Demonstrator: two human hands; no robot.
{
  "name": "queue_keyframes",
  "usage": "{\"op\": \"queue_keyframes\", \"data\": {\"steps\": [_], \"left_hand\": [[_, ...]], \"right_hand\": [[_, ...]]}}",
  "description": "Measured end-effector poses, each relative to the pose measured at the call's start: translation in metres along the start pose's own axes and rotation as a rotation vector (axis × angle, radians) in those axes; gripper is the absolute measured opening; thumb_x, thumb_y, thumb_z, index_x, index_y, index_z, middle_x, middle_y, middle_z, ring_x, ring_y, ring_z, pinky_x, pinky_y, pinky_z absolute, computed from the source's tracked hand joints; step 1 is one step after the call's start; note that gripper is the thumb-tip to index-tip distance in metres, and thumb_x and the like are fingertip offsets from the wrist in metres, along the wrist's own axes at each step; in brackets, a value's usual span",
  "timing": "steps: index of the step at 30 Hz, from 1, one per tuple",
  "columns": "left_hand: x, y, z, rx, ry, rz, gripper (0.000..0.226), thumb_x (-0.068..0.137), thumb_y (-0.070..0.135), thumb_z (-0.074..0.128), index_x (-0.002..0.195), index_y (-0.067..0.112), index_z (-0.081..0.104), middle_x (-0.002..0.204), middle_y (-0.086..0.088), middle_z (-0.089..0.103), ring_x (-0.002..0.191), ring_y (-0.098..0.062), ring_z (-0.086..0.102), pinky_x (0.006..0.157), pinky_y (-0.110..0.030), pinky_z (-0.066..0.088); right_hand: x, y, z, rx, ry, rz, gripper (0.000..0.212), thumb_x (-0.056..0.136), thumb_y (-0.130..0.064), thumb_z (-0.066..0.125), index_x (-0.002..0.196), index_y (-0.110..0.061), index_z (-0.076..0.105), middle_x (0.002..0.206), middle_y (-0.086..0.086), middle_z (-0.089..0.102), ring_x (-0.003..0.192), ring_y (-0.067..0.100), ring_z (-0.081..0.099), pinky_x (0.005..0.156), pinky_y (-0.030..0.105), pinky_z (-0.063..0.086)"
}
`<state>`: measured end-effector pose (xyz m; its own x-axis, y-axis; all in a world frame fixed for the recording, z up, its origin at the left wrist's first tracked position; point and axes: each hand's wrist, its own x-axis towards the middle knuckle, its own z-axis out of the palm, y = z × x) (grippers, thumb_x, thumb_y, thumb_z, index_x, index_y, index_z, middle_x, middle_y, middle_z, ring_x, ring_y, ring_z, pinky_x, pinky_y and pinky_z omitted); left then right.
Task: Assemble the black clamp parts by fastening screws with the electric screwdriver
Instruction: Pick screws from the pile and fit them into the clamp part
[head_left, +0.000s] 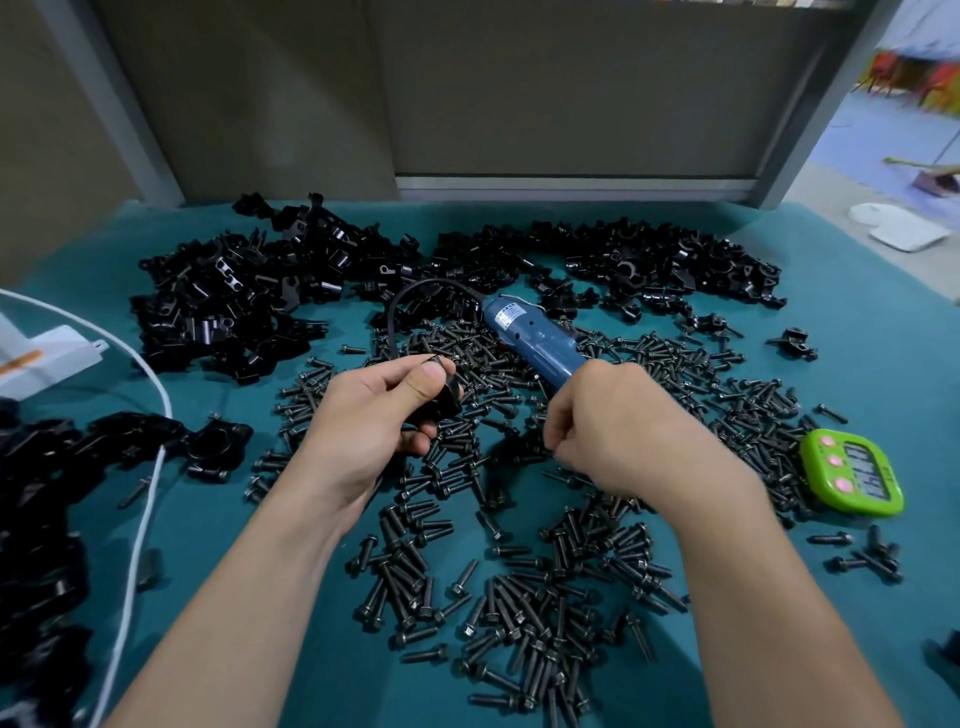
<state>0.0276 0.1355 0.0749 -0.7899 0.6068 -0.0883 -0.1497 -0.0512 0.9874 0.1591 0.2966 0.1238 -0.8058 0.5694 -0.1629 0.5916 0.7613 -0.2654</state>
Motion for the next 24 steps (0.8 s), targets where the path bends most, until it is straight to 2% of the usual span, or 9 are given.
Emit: {"op": "queue_keyframes", "data": {"steps": [5,7,9,12,15,18,20,24], "left_hand": [[0.0,0.0,-0.001,-0.015,0.003,-0.004,0.015,0.093,0.025,0.07,0.096,0.019,0.084,0.104,-0.018,0.078,0.056,-0.01,0.059,0.048,-0.018,0.047],[0.001,0.0,0.0,-0.009,0.001,-0.004,0.015,0.093,0.025,0.07,0.097,0.018,0.083,0.105,-0.017,0.078,0.057,-0.01,0.059,0.048,-0.018,0.047],[0.001,0.0,0.001,-0.008,-0.001,-0.006,0.015,0.094,0.024,0.07,0.095,0.019,0.084,0.104,-0.016,0.078,0.057,-0.01,0.059,0.048,-0.018,0.047],[0.001,0.0,0.001,-0.012,-0.005,-0.008,0.015,0.095,0.024,0.07,0.092,0.02,0.084,0.101,-0.012,0.079,0.055,-0.01,0.058,0.048,-0.018,0.047],[-0.002,0.001,0.002,-0.019,-0.025,-0.006,0.015,0.088,0.031,0.072,0.089,0.024,0.085,0.097,-0.01,0.079,0.054,-0.009,0.058,0.047,-0.017,0.047],[-0.004,0.002,0.002,-0.01,-0.037,0.002,0.021,0.077,0.04,0.072,0.089,0.029,0.085,0.098,-0.008,0.079,0.055,-0.008,0.059,0.048,-0.017,0.047],[-0.003,0.002,0.002,-0.004,-0.043,0.006,0.023,0.076,0.043,0.072,0.09,0.03,0.085,0.099,-0.008,0.079,0.055,-0.008,0.059,0.049,-0.017,0.048],[-0.002,0.001,0.001,-0.006,-0.053,0.006,0.024,0.076,0.044,0.072,0.091,0.03,0.085,0.097,-0.006,0.079,0.055,-0.009,0.059,0.048,-0.017,0.048]], "right_hand": [[-0.007,0.008,-0.014,-0.024,-0.06,0.062,0.014,0.083,-0.004,0.078,0.081,-0.018,0.08,0.075,0.001,0.075,0.068,0.019,0.073,0.064,0.034,0.064],[-0.009,0.001,-0.011,-0.061,-0.101,0.061,0.012,0.077,-0.01,0.085,0.085,-0.016,0.078,0.077,0.001,0.074,0.07,0.02,0.073,0.066,0.036,0.065],[-0.01,-0.006,-0.005,-0.089,-0.084,0.058,0.025,0.074,-0.015,0.088,0.093,-0.016,0.072,0.082,0.003,0.071,0.071,0.023,0.071,0.068,0.039,0.065],[-0.009,-0.015,0.006,-0.16,-0.033,0.005,0.023,0.082,-0.013,0.078,0.102,-0.019,0.068,0.089,0.002,0.067,0.076,0.024,0.066,0.073,0.037,0.06],[-0.009,-0.02,0.012,-0.178,-0.037,-0.041,0.02,0.089,-0.01,0.065,0.106,-0.02,0.067,0.099,0.004,0.068,0.082,0.027,0.065,0.078,0.039,0.059],[-0.007,-0.023,0.013,-0.096,-0.07,-0.122,0.012,0.09,-0.008,0.066,0.093,-0.02,0.07,0.1,0.004,0.07,0.086,0.026,0.068,0.079,0.041,0.061],[-0.003,-0.022,0.012,0.036,-0.059,-0.141,0.015,0.093,-0.01,0.065,0.086,-0.023,0.067,0.099,0.002,0.069,0.084,0.024,0.066,0.076,0.04,0.06],[0.002,-0.013,0.01,0.245,0.003,-0.136,0.016,0.098,-0.014,0.062,0.089,-0.027,0.06,0.071,-0.007,0.06,0.062,0.015,0.057,0.057,0.029,0.048]]}}
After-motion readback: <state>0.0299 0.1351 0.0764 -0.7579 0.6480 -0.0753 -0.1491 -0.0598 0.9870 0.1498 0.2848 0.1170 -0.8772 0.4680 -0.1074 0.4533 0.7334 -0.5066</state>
